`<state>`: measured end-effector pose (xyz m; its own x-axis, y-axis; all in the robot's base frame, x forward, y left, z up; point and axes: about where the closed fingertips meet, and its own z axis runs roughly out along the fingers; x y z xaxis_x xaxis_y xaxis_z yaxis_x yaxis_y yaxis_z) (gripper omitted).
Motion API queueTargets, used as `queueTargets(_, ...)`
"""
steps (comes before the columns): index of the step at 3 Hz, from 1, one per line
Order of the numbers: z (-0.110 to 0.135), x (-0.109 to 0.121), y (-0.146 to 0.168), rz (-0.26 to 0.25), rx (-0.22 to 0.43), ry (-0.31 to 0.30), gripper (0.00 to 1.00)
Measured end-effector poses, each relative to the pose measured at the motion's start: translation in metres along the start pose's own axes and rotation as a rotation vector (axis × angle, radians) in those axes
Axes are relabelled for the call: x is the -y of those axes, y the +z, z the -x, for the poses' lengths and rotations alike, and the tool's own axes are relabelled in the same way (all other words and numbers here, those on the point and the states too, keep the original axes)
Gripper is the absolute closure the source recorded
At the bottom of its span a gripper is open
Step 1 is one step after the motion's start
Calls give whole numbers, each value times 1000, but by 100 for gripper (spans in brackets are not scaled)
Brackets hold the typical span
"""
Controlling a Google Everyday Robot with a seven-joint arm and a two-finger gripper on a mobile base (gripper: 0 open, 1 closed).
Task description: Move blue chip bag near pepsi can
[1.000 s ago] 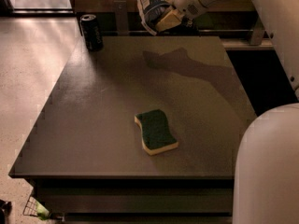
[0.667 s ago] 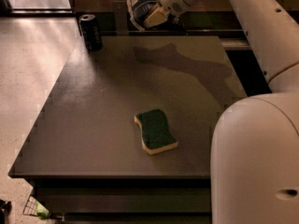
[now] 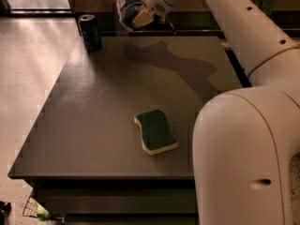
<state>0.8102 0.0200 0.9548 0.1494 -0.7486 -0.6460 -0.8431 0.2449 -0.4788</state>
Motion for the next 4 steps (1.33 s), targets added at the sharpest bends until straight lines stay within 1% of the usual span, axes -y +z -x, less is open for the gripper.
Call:
queueTargets(2, 1, -5, 10, 16, 1, -1, 23)
queueTargets(3, 1, -7, 15, 23, 1, -1, 0)
queueTargets(4, 1, -8, 15, 23, 1, -1, 0)
